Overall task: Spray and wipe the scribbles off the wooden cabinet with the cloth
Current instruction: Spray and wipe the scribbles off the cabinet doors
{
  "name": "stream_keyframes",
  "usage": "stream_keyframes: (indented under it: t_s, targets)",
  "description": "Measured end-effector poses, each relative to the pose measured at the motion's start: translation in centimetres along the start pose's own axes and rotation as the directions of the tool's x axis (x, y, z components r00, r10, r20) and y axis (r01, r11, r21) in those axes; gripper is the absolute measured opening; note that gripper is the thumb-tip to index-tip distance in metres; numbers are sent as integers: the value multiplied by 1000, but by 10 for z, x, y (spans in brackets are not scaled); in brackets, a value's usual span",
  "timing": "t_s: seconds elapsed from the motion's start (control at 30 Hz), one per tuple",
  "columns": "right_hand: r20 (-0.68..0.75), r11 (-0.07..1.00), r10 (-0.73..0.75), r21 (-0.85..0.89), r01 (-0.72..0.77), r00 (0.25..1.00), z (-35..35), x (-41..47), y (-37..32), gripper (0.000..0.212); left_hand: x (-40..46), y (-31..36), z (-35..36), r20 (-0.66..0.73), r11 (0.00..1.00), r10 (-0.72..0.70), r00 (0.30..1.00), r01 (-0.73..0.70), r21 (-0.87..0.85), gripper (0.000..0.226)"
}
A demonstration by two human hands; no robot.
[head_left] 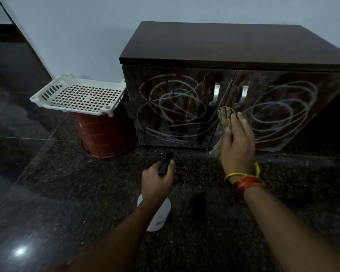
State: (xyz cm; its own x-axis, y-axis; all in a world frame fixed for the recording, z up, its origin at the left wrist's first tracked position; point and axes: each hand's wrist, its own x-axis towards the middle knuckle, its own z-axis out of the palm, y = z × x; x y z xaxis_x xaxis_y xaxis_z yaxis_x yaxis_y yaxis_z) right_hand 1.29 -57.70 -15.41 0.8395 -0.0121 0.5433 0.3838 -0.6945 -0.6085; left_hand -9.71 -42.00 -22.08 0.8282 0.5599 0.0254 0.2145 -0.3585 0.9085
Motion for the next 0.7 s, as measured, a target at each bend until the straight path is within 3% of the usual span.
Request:
stream_keyframes:
  t_s: [0.2,0.5,0.7]
  targets:
    - [-4,999,15,-31,-15,1000,-3,2,5,40,1,3,5,-8,999,36,999,-36,35,45]
    - [0,1000,-8,1,8,1000,8,0,-4,40,21,1,-26,-276,993,-109,955,91,-79,47]
    - [12,1000,-21,0,21,1000,8,-4,-3,41,19,-8,-26,-298,972,-235,925,221,-81,49]
